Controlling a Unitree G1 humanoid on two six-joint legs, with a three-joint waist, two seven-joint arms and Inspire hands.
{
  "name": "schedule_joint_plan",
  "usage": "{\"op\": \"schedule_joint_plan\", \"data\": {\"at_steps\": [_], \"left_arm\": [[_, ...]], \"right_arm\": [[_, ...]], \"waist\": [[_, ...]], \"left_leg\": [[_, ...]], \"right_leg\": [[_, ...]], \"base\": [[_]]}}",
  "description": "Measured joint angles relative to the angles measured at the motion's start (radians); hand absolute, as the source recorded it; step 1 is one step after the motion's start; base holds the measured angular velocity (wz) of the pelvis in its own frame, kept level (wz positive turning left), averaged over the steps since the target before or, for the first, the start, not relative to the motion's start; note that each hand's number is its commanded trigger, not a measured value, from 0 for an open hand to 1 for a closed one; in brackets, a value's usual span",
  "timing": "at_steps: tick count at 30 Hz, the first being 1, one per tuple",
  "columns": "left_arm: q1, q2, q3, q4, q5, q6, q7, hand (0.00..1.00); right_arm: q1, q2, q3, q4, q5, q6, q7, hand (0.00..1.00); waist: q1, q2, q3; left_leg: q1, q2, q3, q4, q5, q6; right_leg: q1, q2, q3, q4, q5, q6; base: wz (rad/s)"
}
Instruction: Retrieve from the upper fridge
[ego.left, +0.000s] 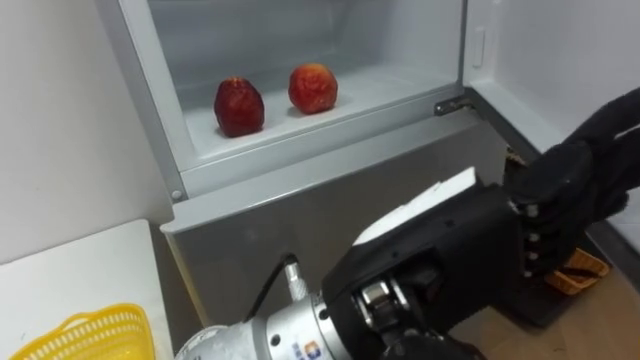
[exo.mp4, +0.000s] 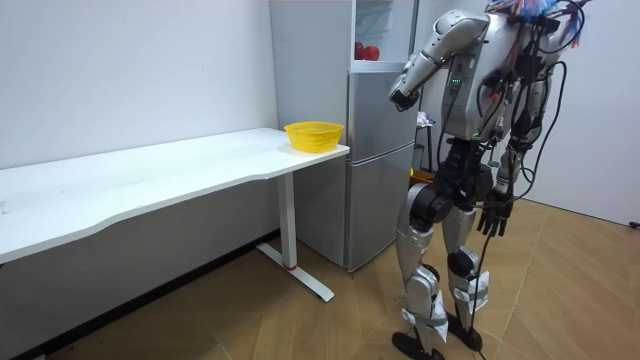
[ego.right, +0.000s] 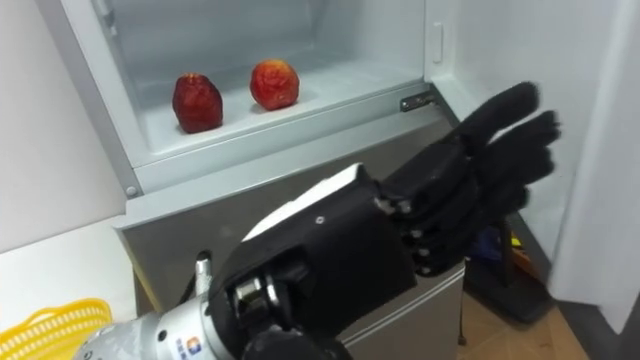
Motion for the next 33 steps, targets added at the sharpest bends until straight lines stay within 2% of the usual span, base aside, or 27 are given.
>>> {"op": "schedule_joint_plan", "data": {"at_steps": [6,9,12,17,22,30,33], "left_arm": [[-0.01,-0.01,-0.016,0.01,0.0,0.0,-0.001,0.0],[-0.011,-0.015,-0.016,0.012,0.0,0.0,0.0,0.0],[-0.022,-0.034,-0.024,0.029,0.0,0.0,0.0,0.0],[-0.081,-0.058,-0.037,0.074,0.0,0.0,0.0,0.0],[-0.113,-0.08,-0.038,0.107,0.0,0.0,0.0,0.0],[-0.119,-0.079,-0.053,0.125,0.0,0.0,0.0,0.0],[-0.118,-0.066,-0.053,0.125,0.001,0.0,0.0,0.0]], "right_arm": [[-0.004,-0.009,0.016,0.0,0.02,-0.008,-0.001,0.0],[-0.009,-0.014,0.029,0.001,0.031,-0.007,-0.004,0.0],[-0.011,-0.019,0.029,0.002,0.056,-0.007,-0.013,0.0],[-0.02,-0.022,0.029,0.009,0.062,-0.007,-0.021,0.0],[-0.019,-0.03,0.029,0.01,0.063,-0.006,-0.024,0.0],[-0.022,-0.031,0.043,0.019,0.073,-0.007,-0.037,0.0],[-0.019,-0.032,0.044,0.022,0.071,-0.008,-0.036,0.0]], "waist": [[-0.01,0.016,-0.0069],[-0.02,0.018,-0.0073],[-0.021,0.02,-0.0066],[-0.021,0.026,-0.0038],[-0.021,0.038,0.0016],[-0.018,0.037,0.0021],[-0.015,0.035,0.003]], "left_leg": [[-0.009,0.002,0.0,0.005,0.0,0.0],[-0.02,0.003,0.0,0.016,-0.001,0.001],[-0.023,0.004,0.001,0.018,-0.003,0.002],[-0.026,0.004,0.003,0.017,-0.004,0.003],[-0.026,0.004,0.007,0.014,-0.004,0.003],[-0.028,0.003,0.007,0.014,-0.004,0.003],[-0.018,0.001,0.007,0.001,-0.003,0.002]], "right_leg": [[-0.006,0.001,0.0,0.002,0.0,0.0],[-0.01,0.001,0.0,0.002,0.0,0.0],[-0.018,0.002,0.002,0.002,0.0,0.0],[-0.024,0.002,0.007,0.002,0.0,0.0],[-0.027,0.002,0.008,0.002,0.0,0.0],[-0.028,0.001,0.006,0.0,0.0,0.0],[-0.018,0.001,0.008,0.001,0.0,0.0]], "base": [[0.0],[0.03],[0.01],[0.0],[0.0],[0.0],[0.0]]}}
